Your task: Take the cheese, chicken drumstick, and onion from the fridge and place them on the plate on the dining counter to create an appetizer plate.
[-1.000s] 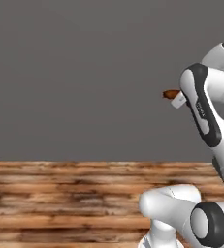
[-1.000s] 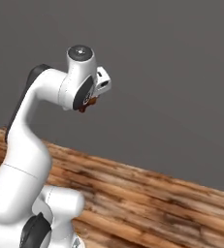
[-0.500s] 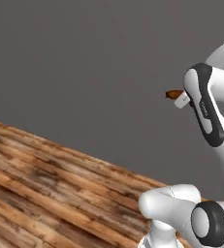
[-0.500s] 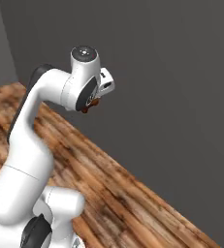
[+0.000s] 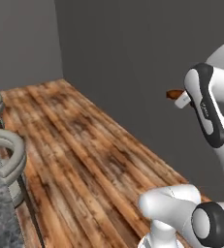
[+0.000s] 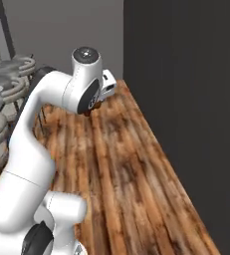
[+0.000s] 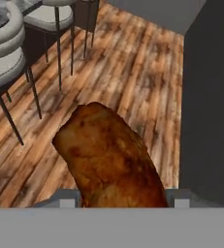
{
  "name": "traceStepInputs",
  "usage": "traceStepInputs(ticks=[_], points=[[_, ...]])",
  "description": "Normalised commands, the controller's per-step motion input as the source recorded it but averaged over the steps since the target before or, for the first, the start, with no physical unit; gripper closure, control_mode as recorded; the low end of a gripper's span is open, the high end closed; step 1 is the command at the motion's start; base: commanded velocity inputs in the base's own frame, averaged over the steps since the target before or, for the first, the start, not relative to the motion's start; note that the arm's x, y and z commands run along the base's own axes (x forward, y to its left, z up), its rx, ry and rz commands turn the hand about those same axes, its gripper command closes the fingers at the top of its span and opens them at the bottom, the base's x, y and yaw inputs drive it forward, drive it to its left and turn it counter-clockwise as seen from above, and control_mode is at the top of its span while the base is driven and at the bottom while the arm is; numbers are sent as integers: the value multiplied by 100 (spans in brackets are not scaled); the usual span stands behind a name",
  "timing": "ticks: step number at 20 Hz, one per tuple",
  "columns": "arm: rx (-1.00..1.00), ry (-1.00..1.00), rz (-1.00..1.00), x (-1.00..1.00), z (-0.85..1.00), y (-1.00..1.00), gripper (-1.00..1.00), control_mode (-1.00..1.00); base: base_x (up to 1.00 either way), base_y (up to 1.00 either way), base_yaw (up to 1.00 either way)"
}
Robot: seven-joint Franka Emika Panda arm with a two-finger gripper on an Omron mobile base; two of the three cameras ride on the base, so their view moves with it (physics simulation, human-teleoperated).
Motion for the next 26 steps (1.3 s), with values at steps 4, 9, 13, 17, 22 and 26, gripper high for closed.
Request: traceStepInputs(ticks=[4, 9, 13, 17, 22, 26], points=[[0, 0, 0, 0, 0, 0, 100, 100, 92, -23, 74], [0, 0, 0, 0, 0, 0, 100, 100, 100, -50, 59], [0, 0, 0, 0, 0, 0, 100, 100, 100, -58, 54], [0, 0, 0, 0, 0, 0, 100, 100, 100, -60, 50], [0, 0, 0, 0, 0, 0, 100, 100, 100, -25, 51], [0, 0, 0, 0, 0, 0, 100, 100, 100, -2, 54]])
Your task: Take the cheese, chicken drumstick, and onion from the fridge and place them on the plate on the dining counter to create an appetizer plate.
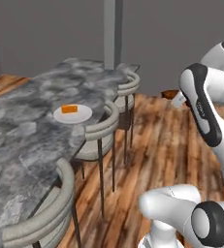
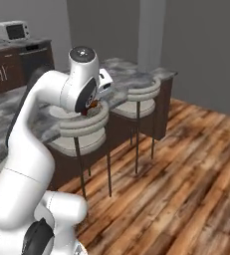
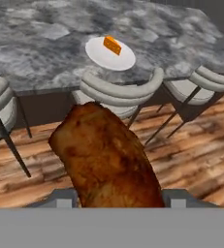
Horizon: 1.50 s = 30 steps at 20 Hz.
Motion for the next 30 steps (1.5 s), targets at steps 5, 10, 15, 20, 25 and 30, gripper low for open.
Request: traceStepInputs(ticks=[5, 10, 15, 20, 25, 30], points=[[0, 0, 0, 0, 0, 0, 100, 100, 100, -3, 61], [0, 0, 0, 0, 0, 0, 100, 100, 100, -12, 64], [0, 0, 0, 0, 0, 0, 100, 100, 97, -24, 63], [0, 0, 0, 0, 0, 0, 100, 100, 73, -47, 60], [0, 0, 0, 0, 0, 0, 100, 100, 57, -67, 55], [0, 0, 0, 0, 0, 0, 100, 100, 35, -80, 44]])
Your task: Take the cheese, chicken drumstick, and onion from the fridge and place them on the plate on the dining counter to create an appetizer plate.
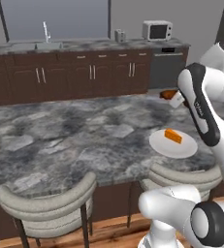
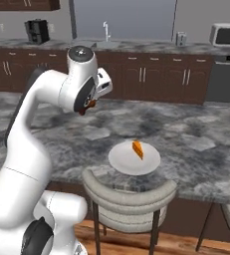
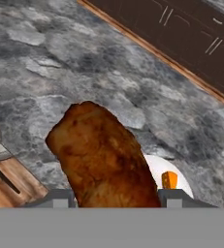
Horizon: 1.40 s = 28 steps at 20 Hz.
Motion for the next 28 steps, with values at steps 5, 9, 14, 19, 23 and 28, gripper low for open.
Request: traceStepInputs(ticks=[5, 9, 14, 19, 23, 28], points=[[0, 0, 0, 0, 0, 0, 100, 100, 6, -88, 25], [0, 0, 0, 0, 0, 0, 100, 100, 0, -58, 4], [0, 18, -5, 0, -20, -8, 100, -100, 0, -4, 0], [-7, 28, -13, 5, -43, 13, 100, -100, 0, 0, 0], [-5, 21, -21, 0, -54, 18, 100, -100, 0, 0, 0], [1, 17, -31, 0, -22, 14, 100, -100, 0, 0, 0]])
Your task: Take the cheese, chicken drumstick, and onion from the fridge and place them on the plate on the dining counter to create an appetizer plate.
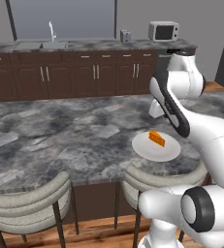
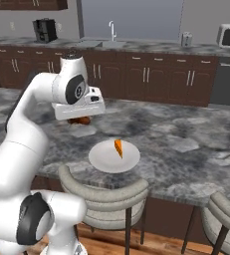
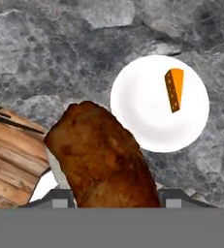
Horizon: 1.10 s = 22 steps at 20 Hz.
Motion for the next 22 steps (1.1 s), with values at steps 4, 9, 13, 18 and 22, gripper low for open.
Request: traceStepInputs(ticks=[4, 9, 13, 18, 22], points=[[4, 7, -32, 0, -26, 0, 100, -100, 0, 0, 0], [3, 0, -33, 0, -38, 0, 100, -100, 0, 0, 0], [0, 0, -21, 17, -47, 0, 100, -100, 0, 0, 0], [0, 0, -10, 36, -57, -3, 100, -100, 0, 0, 0], [0, 2, 0, 48, -60, -10, 100, -100, 0, 0, 0]])
